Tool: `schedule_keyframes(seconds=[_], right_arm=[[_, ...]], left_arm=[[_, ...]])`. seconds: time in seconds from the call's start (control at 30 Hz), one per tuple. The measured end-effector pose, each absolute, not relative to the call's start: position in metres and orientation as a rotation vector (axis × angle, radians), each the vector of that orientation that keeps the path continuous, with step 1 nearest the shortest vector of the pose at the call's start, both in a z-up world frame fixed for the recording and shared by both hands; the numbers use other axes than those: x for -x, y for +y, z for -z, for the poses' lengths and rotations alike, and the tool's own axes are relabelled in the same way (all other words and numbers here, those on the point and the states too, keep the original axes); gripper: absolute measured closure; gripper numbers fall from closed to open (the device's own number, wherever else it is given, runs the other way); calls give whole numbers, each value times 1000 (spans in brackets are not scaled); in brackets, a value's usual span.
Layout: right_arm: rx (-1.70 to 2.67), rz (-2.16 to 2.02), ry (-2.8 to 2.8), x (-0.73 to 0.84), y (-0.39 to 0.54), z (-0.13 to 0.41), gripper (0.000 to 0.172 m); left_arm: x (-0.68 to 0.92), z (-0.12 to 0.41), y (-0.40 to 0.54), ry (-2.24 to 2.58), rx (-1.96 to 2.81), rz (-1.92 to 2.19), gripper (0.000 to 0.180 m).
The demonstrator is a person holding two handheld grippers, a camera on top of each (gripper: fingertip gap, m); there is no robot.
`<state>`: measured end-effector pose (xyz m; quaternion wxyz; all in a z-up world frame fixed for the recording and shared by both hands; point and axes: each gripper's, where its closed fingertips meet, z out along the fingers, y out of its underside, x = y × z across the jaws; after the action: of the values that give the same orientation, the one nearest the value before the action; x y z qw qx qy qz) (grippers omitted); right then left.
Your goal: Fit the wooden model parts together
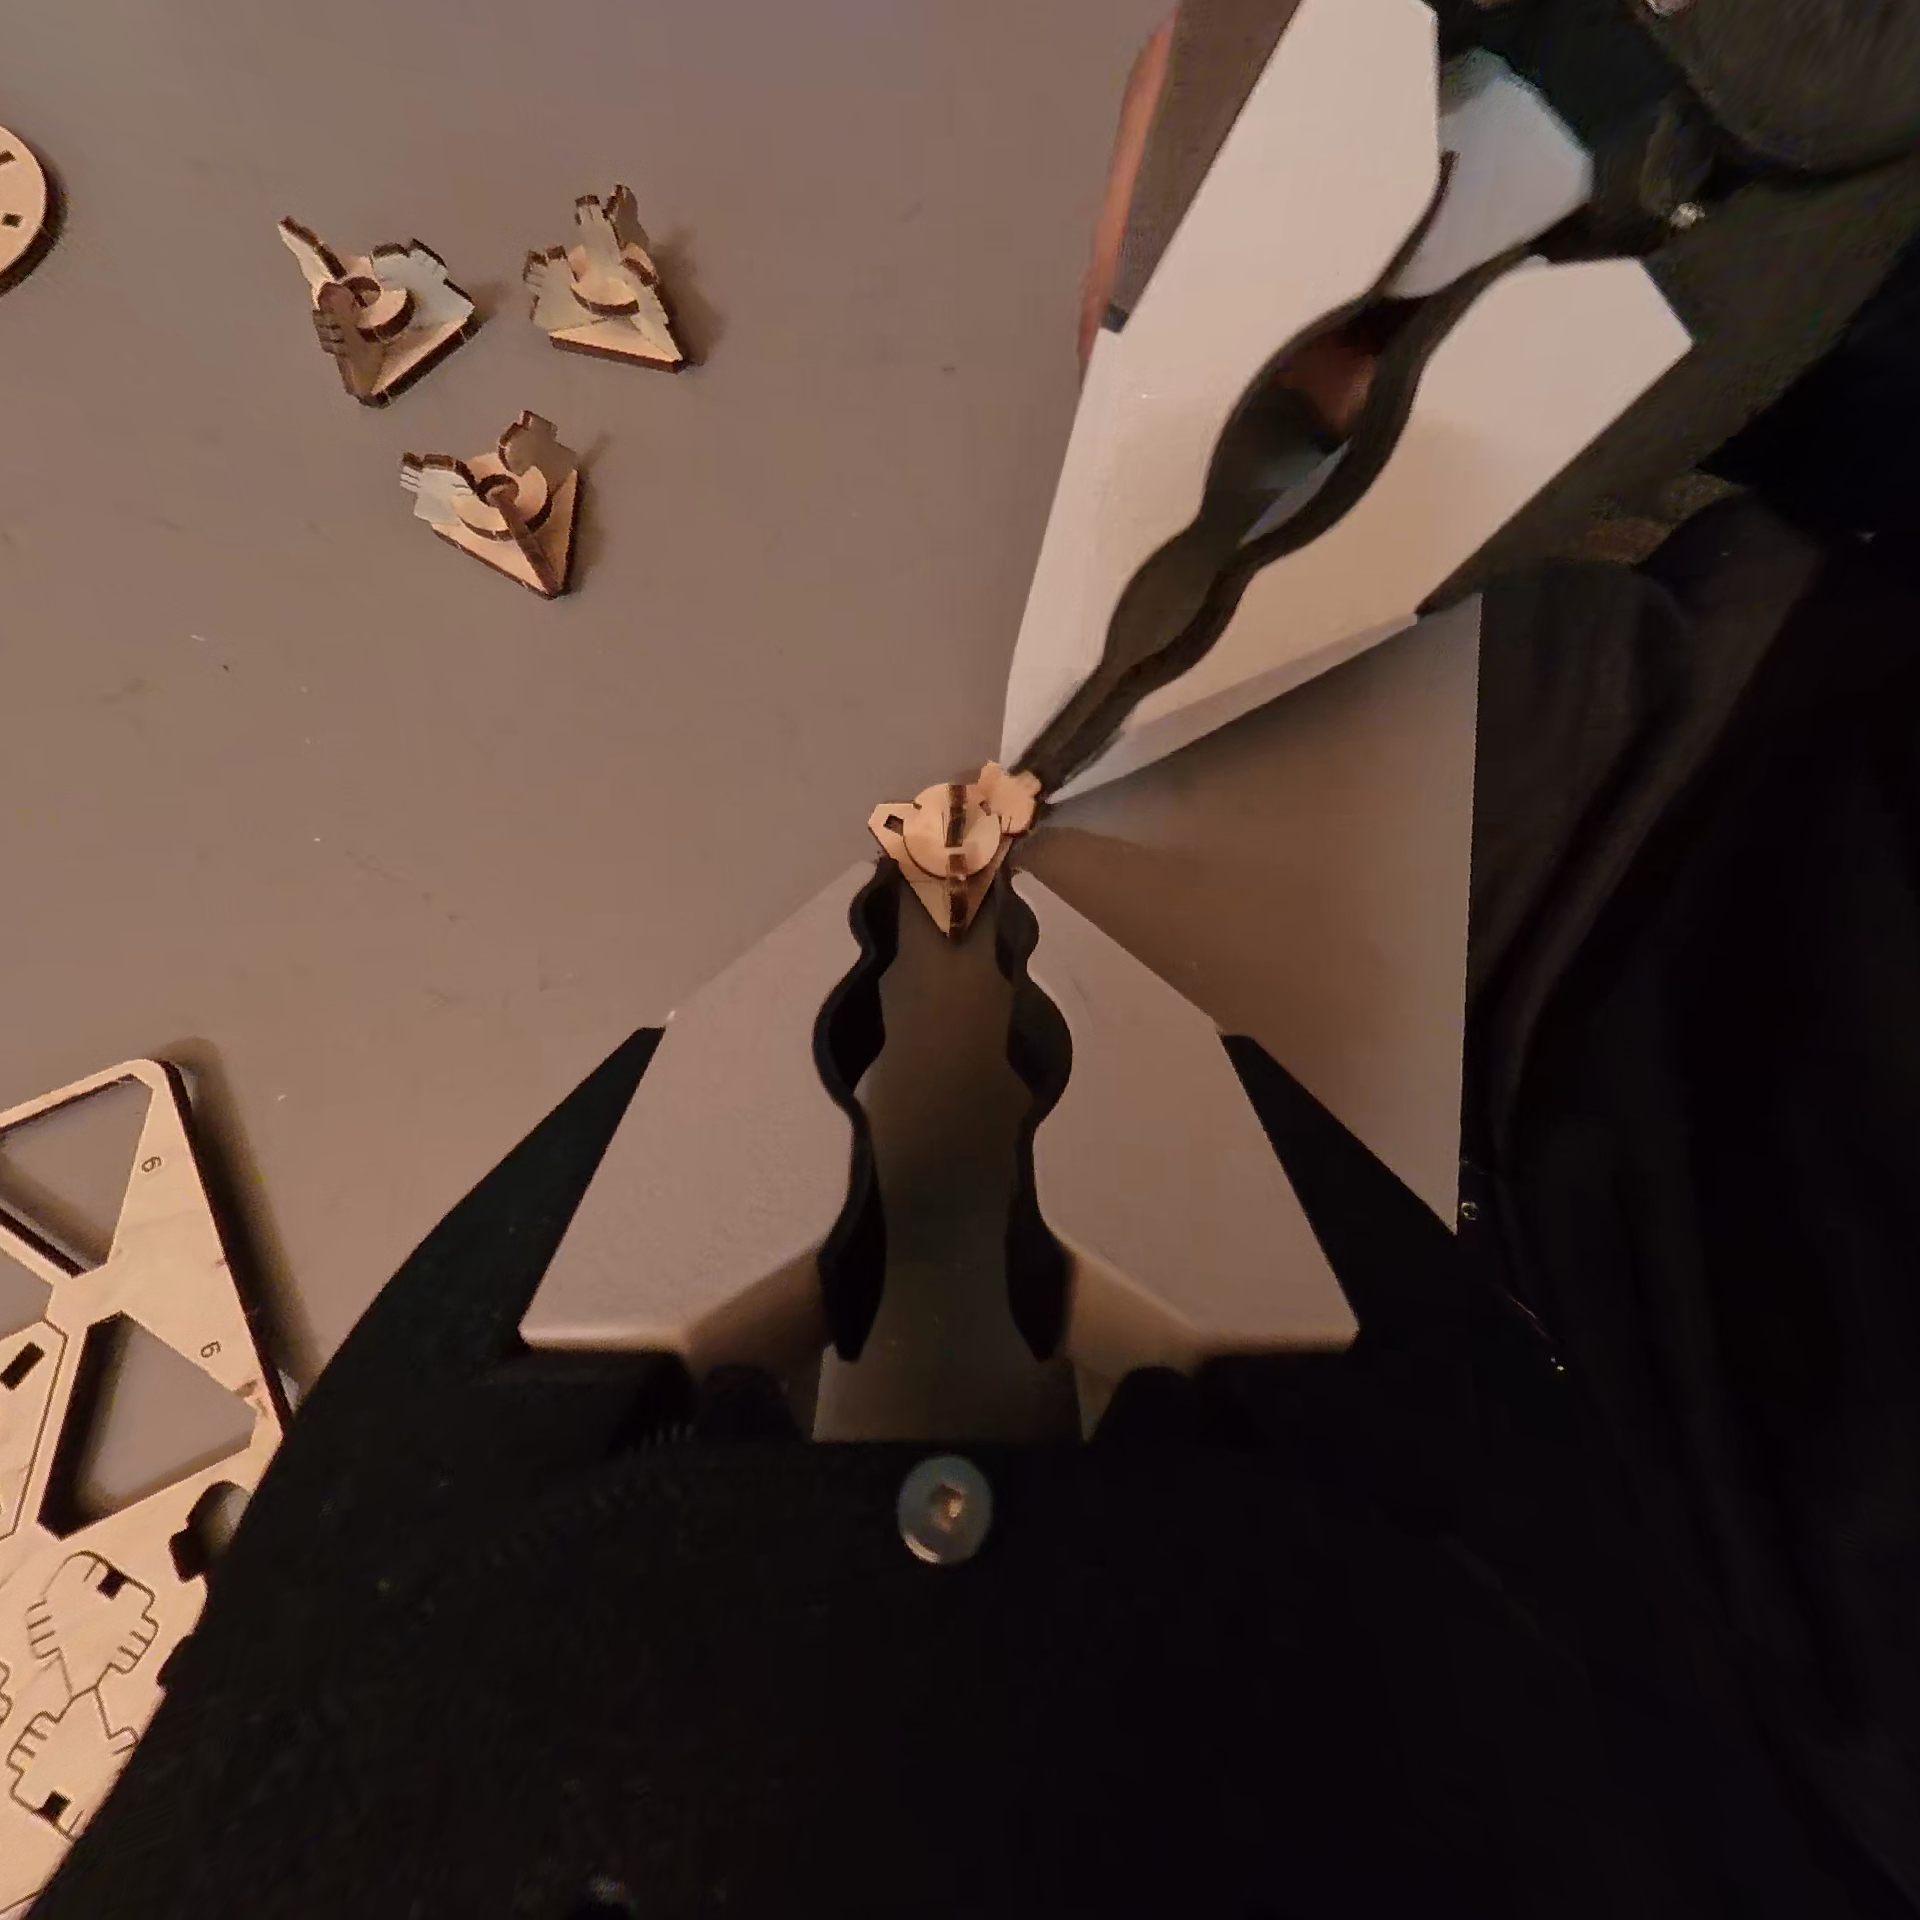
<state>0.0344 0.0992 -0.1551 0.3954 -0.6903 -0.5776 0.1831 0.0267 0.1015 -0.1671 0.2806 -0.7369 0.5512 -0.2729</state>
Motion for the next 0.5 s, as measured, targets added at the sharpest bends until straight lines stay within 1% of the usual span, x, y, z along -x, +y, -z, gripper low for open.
schedule_keyframes(seconds=[0.27, 0.4, 0.5], right_arm=[[1437, -7, -1706, -41, 100, 156, 170], [1553, -158, -1646, -39, 97, 154, 170], [1588, -175, -1619, -40, 99, 151, 170]], left_arm=[[-26, 167, 103, 1469, 1981, 724, 164], [-26, 167, 103, 1469, 1977, 718, 163], [-26, 167, 102, 1470, 1975, 726, 163]])
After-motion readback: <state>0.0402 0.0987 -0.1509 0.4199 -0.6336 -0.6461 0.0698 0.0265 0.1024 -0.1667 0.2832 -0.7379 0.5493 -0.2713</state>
